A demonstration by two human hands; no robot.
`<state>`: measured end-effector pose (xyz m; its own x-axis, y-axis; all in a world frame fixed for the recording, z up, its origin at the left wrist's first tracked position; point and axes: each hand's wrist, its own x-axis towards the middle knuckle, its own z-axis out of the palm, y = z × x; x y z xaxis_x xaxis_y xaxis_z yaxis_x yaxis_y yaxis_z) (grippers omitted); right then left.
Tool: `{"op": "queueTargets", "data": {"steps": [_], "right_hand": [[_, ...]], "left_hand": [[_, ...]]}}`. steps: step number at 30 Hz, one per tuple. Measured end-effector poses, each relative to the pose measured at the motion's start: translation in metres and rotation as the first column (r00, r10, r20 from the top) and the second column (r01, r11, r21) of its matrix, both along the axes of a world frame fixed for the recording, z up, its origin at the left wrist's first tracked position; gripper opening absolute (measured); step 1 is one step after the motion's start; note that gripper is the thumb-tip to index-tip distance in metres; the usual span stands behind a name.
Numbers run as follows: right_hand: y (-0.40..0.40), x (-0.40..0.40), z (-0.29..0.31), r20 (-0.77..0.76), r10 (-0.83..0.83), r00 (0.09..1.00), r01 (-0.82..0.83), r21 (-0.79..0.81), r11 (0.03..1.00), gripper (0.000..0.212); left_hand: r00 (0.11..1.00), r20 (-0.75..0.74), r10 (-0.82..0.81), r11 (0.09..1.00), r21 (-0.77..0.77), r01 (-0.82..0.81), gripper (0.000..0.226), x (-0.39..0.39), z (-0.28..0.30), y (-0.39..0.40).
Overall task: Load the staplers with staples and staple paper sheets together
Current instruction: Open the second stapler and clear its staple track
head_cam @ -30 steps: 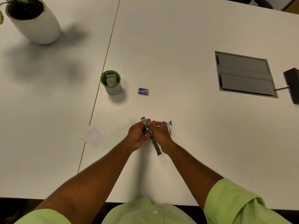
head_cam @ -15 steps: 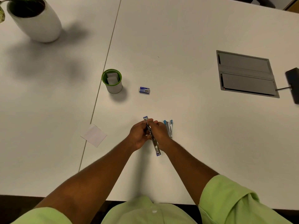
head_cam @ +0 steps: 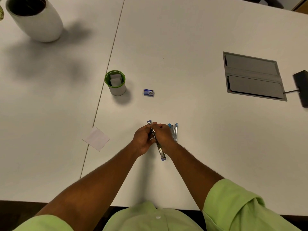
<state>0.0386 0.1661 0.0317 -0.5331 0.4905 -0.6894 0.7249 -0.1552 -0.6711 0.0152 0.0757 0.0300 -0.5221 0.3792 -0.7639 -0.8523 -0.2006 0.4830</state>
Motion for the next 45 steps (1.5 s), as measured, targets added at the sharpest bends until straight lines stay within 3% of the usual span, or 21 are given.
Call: {"op": "queueTargets", "data": {"steps": [11, 36, 45], "right_hand": [[-0.003, -0.003, 0.003, 0.027, 0.021, 0.999, -0.023, 0.045, 0.999, 0.014], [-0.004, 0.003, 0.007, -0.058, 0.006, 0.998, -0.007, -0.023, 1.000, 0.015], [0.000, 0.022, 0.006, -0.099, 0.112, 0.989, -0.121, -0.090, 0.989, 0.016]], "left_hand": [[1.000, -0.010, 0.028, 0.999, -0.044, -0.028, 0.028, 0.003, -0.003, 0.003], [0.999, -0.039, -0.007, 0.999, -0.050, 0.005, 0.044, 0.004, -0.007, 0.001], [0.992, 0.088, 0.092, 0.995, 0.033, -0.095, 0.024, 0.004, -0.014, -0.010]]}}
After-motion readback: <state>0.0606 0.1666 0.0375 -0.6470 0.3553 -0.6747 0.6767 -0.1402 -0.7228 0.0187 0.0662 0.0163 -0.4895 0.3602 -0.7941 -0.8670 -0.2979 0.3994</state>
